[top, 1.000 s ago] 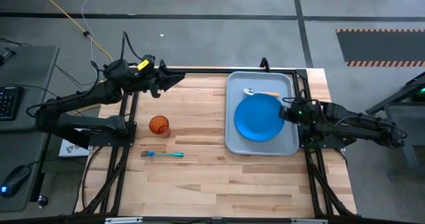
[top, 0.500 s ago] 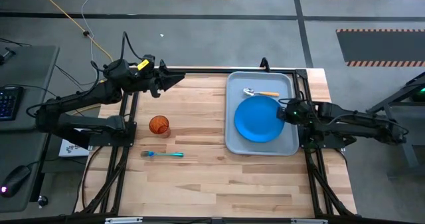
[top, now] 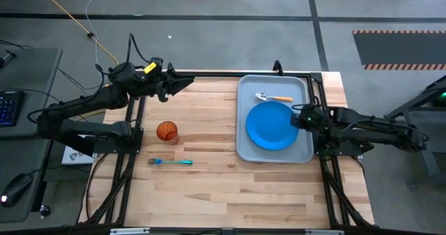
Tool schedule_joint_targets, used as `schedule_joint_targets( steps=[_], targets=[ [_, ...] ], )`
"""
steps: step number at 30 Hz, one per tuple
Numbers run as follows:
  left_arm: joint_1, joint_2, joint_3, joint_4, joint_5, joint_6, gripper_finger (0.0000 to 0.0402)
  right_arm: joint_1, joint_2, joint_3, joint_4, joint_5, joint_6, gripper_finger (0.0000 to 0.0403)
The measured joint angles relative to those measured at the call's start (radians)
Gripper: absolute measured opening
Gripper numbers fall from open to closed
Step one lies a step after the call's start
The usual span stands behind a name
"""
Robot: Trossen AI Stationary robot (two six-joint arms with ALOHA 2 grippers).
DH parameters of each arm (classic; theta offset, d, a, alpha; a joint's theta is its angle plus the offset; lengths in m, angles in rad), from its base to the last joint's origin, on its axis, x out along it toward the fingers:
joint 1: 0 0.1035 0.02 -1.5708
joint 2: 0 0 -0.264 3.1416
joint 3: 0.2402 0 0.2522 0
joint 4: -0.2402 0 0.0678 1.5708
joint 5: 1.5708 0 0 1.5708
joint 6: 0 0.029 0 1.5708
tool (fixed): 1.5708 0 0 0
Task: Pick and place plate/cup/fork/spoon on tray
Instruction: Put the blue plate to the left of the yellow spoon on the gray serving tray, then put the brown cup to the top left of the blue plate on the gray serving tray
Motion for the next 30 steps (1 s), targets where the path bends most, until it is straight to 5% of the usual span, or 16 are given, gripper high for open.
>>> schedule_joint_targets(
  steps=[8,16,23,30],
  targets=[
    [0.000,0.000,0.000,0.000,0.000,-0.001,0.0136,0.000,0.000,0.022,0.014,-0.021,-0.035,0.0178],
    [0.004,-0.017,0.000,-0.002,0.006,-0.001,0.0136,0.001,0.000,0.227,0.215,0.115,-0.255,0.0181],
    [-0.002,-0.030,0.000,-0.096,0.272,-0.024,0.0136,0.001,0.010,0.289,0.528,0.096,-0.461,0.0181],
    [-0.056,-0.029,0.001,-0.399,0.409,-0.093,0.0153,0.001,0.021,0.290,0.484,0.091,-0.457,0.0181]
  ],
)
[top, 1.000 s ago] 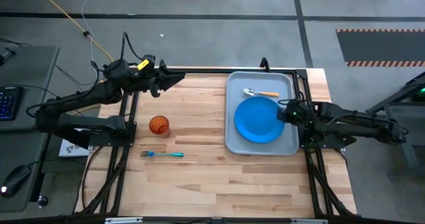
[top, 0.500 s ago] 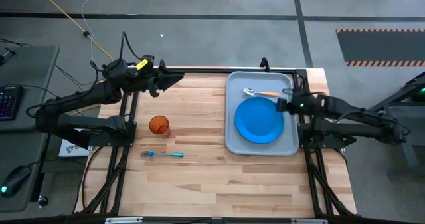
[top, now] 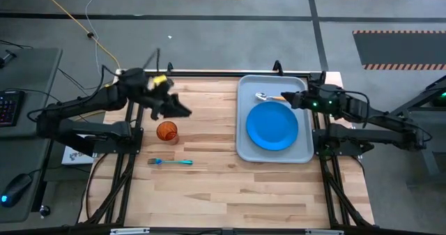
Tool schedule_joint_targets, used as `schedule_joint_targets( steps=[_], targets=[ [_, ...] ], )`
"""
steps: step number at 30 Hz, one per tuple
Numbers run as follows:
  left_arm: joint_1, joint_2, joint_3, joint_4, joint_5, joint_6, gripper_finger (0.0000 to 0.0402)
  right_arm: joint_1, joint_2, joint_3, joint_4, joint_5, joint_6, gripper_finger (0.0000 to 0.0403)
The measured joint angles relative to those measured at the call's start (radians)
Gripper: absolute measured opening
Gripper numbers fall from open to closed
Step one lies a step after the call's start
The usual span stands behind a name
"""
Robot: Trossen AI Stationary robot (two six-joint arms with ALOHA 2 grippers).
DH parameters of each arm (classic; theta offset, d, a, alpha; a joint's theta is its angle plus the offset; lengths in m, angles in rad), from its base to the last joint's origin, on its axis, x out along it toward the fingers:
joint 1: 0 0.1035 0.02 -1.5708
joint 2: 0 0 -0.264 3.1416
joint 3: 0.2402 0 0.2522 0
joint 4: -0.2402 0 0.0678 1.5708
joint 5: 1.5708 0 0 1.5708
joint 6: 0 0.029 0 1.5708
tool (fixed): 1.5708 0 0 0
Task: Pick and place plate/cup/fork/spoon on tray
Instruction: Put the brown cup to the top left of the blue plate on the gray serving tray
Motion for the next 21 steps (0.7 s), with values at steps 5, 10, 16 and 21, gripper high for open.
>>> schedule_joint_targets(
  steps=[5,10,16,21],
  targets=[
    [-0.028,0.000,0.000,-0.430,-0.078,0.125,0.0185,0.000,0.032,0.000,-0.034,-0.002,0.038,0.0181],
    [-0.024,0.006,0.000,-0.710,-0.330,0.224,0.0216,0.000,0.083,0.000,-0.035,-0.007,0.035,0.0181],
    [0.007,0.001,0.001,-0.785,-0.491,0.251,0.0229,0.000,0.148,0.000,-0.034,-0.038,0.033,0.0181],
    [0.014,0.067,0.001,-0.950,-0.513,0.252,0.0230,0.000,0.185,0.000,-0.034,-0.067,0.033,0.0181]
  ],
)
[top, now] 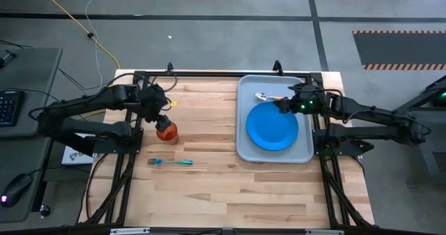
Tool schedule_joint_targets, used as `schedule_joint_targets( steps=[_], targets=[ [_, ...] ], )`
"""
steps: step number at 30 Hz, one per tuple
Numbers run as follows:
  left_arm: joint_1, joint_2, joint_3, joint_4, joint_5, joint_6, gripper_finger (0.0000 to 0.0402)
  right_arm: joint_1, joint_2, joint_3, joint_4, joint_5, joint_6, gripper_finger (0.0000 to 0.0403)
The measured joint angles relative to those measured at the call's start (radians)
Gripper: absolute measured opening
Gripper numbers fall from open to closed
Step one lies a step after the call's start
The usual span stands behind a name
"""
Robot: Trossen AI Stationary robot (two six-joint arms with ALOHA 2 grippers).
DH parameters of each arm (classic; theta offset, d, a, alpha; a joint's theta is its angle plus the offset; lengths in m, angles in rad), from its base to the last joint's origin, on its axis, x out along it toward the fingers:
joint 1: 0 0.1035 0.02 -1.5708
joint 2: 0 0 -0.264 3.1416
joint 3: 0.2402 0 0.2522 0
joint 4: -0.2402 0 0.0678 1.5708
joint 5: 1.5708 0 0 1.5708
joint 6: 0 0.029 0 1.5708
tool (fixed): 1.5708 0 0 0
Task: Pick and place plate/cup/fork/spoon on tray
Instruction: Put the brown cup to the top left of the blue plate on the gray serving tray
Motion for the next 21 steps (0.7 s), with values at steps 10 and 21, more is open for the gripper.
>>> schedule_joint_targets(
  steps=[10,21],
  targets=[
    [0.000,0.139,0.000,-0.021,-0.062,0.077,0.0230,0.000,0.012,0.000,0.000,-0.025,-0.019,0.0181],
    [-0.002,0.278,-0.001,-0.067,-0.099,0.078,0.0228,0.000,0.012,0.000,0.000,-0.025,-0.019,0.0181]
  ],
)
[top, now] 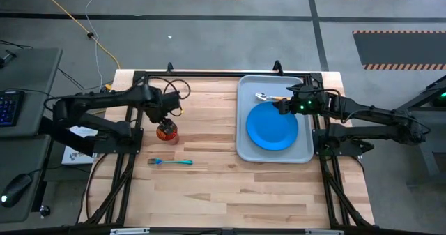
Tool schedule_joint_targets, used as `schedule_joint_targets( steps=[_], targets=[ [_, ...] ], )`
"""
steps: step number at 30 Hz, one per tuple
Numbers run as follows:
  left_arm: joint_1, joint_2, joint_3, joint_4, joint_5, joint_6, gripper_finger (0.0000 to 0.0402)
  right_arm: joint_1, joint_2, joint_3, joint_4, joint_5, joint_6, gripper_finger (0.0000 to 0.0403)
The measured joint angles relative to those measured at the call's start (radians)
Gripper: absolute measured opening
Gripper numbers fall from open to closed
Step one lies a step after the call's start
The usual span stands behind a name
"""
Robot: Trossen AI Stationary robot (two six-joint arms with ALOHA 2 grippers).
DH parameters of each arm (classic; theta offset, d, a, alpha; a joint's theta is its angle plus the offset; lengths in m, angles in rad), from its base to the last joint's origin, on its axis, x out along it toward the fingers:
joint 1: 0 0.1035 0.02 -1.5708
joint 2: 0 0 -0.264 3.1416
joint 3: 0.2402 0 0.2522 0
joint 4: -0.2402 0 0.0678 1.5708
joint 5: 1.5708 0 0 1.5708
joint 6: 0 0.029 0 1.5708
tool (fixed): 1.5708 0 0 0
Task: Pick and place plate/cup/fork/spoon on tray
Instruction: Put the brown cup to the top left of the blue plate on the gray serving tray
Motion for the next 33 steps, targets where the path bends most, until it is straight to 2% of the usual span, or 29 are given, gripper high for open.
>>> schedule_joint_targets(
  steps=[2,5,13,16,19,23,27,33],
  targets=[
    [0.000,0.021,0.000,0.000,0.008,0.000,0.0218,0.000,0.000,0.000,0.000,0.000,-0.004,0.0181],
    [-0.001,0.049,0.000,-0.004,0.009,0.000,0.0184,0.000,0.000,0.000,0.000,0.000,-0.008,0.0181],
    [0.000,0.080,0.004,0.016,0.040,0.033,0.0016,0.000,0.000,0.000,0.000,0.000,-0.008,0.0181],
    [0.000,0.069,0.062,0.028,0.039,0.042,0.0014,0.000,0.000,0.000,0.007,0.000,-0.008,0.0181],
    [0.000,0.070,0.167,0.026,0.028,0.055,0.0007,0.000,-0.006,-0.001,0.053,-0.022,-0.008,0.0181],
    [-0.016,0.116,0.374,0.039,0.021,0.071,0.0005,0.000,-0.040,-0.001,0.128,-0.043,-0.008,0.0181],
    [-0.096,0.260,0.622,0.026,0.010,0.124,0.0004,-0.001,-0.099,-0.001,0.207,-0.035,-0.021,0.0181],
    [-0.220,0.564,0.943,0.060,0.002,0.218,0.0003,-0.001,-0.188,-0.001,0.251,-0.017,-0.053,0.0181]
  ],
)
